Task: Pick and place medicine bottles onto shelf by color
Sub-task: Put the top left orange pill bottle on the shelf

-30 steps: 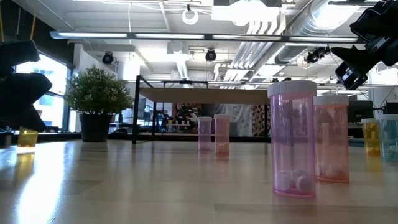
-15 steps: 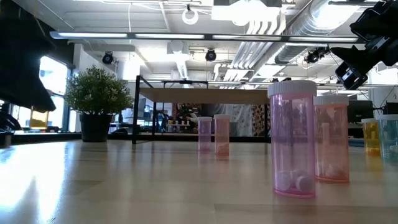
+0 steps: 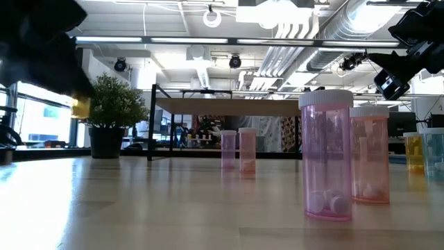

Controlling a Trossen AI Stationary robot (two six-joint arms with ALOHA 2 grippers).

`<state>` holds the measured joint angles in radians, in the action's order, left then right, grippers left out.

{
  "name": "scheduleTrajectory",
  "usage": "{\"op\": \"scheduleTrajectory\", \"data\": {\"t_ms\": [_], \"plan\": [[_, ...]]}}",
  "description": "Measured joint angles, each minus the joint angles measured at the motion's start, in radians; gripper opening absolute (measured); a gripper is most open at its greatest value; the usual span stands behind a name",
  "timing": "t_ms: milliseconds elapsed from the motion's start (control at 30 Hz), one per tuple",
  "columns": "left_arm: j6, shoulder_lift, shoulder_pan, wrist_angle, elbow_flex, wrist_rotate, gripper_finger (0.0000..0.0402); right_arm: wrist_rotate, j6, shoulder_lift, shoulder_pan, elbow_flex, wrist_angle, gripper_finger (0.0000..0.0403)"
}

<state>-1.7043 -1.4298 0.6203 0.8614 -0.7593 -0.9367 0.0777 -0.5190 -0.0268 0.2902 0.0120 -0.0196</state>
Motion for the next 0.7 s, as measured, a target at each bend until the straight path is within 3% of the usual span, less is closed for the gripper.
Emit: {"op": "scheduleTrajectory", "data": {"t_ms": [500, 700], "plan": [[0.765, 0.129, -0.293, -0.422, -0.003, 0.021, 0.0099, 0.028, 0.002, 0.000, 0.000, 0.000, -0.006, 0.0193], [1.066, 0.142, -0.426, -0.534, -0.076, 0.084, 0.0099, 0.046, -0.004, 0.000, 0.000, 0.000, -0.007, 0.0193]]}}
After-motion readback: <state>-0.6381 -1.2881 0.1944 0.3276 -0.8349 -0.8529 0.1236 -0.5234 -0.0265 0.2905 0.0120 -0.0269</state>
